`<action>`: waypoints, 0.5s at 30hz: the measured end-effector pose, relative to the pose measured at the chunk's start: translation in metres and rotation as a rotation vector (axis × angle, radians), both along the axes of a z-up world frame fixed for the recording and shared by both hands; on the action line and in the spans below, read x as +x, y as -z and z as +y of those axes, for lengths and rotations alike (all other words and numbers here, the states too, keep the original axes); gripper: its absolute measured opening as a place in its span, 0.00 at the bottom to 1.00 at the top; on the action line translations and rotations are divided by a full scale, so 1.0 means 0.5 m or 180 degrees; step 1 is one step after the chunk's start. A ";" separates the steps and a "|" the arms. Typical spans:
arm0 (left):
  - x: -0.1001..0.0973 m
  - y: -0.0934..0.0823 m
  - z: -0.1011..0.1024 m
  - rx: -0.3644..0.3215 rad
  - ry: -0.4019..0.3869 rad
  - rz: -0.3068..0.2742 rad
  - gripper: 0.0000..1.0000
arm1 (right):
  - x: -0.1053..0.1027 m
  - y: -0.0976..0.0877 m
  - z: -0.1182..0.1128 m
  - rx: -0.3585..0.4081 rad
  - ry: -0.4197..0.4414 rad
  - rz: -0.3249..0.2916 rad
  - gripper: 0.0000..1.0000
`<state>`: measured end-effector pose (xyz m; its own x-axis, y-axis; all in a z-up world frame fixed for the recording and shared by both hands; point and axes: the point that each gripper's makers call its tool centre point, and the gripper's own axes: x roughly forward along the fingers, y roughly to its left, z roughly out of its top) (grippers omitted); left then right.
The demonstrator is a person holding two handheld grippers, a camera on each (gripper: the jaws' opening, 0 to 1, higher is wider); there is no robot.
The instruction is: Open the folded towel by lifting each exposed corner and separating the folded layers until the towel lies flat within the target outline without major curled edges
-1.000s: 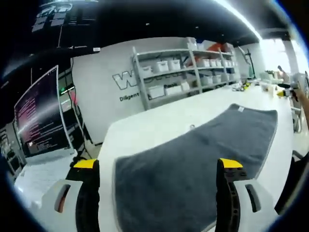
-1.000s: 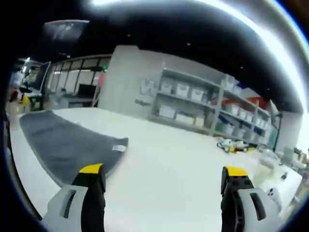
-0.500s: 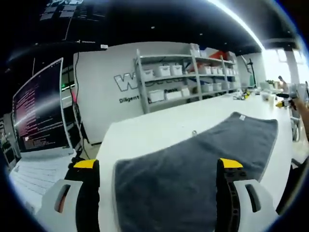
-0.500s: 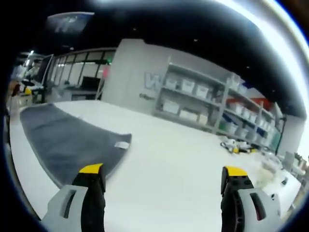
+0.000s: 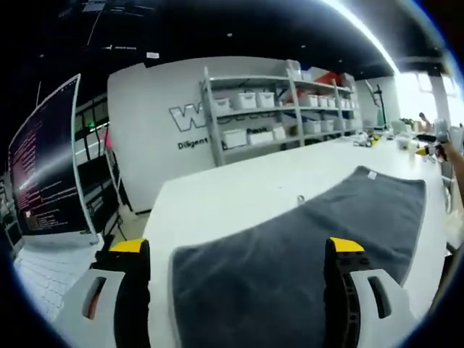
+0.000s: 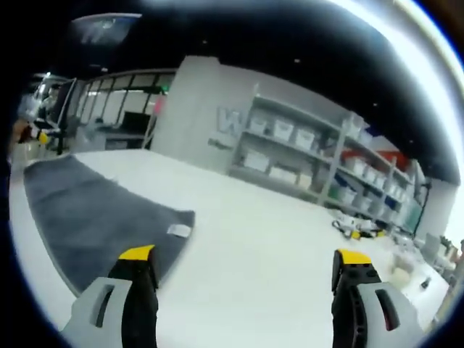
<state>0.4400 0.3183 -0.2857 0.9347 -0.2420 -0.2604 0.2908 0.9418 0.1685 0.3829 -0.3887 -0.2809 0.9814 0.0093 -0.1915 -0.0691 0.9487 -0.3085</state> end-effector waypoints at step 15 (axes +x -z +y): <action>0.155 0.028 0.017 0.0147 -0.0192 0.0151 0.96 | 0.119 -0.028 -0.002 -0.0087 -0.0032 0.0081 1.00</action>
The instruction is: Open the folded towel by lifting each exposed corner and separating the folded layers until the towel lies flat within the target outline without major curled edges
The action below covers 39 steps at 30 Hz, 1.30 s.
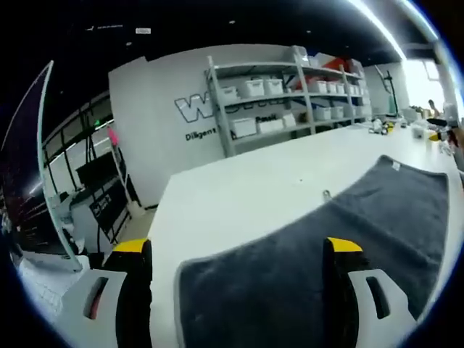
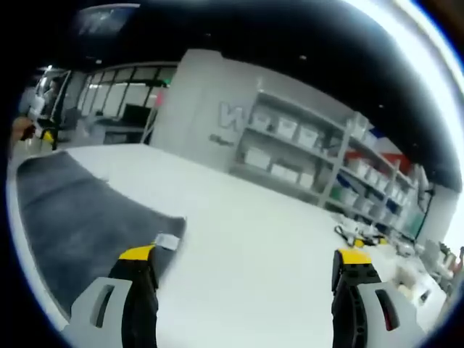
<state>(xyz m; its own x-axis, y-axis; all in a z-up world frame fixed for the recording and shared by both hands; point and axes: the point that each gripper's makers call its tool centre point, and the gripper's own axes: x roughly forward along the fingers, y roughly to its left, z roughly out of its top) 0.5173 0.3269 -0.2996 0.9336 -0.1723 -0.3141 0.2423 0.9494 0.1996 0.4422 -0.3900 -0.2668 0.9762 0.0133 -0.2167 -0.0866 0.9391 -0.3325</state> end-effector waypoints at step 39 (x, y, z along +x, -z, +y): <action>0.169 0.119 0.090 0.0056 -0.0330 0.0480 0.73 | 0.254 -0.025 0.112 -0.0244 -0.0402 0.0385 0.99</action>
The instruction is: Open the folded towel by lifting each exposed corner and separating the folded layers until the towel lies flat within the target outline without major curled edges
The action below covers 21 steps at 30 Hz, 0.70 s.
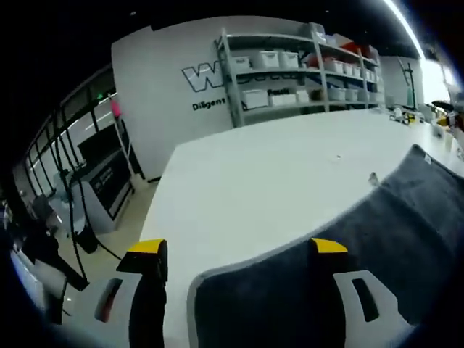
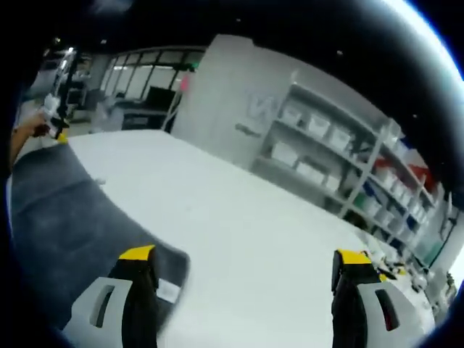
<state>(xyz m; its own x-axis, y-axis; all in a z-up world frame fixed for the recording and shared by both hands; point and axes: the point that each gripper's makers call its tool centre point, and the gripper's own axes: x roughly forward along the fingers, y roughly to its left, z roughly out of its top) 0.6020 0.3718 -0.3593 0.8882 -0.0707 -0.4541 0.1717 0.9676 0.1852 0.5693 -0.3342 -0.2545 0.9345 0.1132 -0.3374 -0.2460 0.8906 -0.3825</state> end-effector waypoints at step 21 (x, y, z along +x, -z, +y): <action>0.005 0.062 0.066 -0.0172 -0.0419 0.0005 0.50 | 0.103 0.168 0.016 0.0020 -0.0164 0.0647 0.82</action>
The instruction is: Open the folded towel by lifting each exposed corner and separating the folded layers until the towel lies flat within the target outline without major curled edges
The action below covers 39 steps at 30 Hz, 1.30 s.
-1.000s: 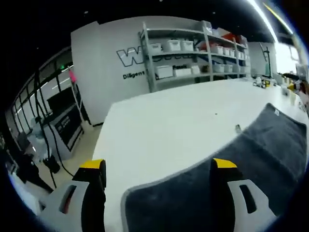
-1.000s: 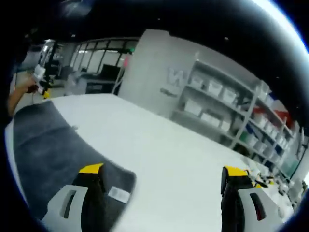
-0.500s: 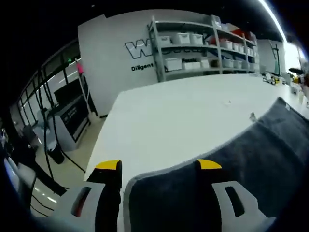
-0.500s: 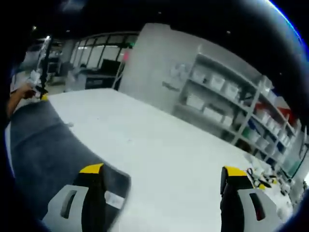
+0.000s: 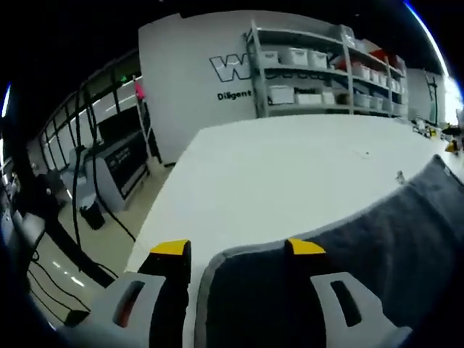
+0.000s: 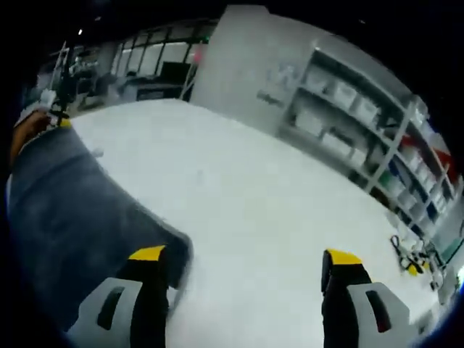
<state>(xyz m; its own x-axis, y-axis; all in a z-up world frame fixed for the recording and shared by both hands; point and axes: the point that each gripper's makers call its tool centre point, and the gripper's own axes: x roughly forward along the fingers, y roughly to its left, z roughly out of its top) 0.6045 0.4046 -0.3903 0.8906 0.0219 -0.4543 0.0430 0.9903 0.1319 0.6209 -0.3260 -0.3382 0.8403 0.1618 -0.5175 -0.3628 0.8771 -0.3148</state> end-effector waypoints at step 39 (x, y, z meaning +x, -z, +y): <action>0.000 0.035 0.018 0.0132 -0.0038 0.0091 0.16 | -0.044 0.130 0.107 0.0462 -0.0501 0.0845 0.15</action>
<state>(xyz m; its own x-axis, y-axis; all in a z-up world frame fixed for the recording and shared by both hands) 0.6044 0.4136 -0.4080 0.8768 0.0519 -0.4781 0.0355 0.9845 0.1719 0.5988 -0.2723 -0.4033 0.6382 0.3670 -0.6768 -0.5499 0.8325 -0.0671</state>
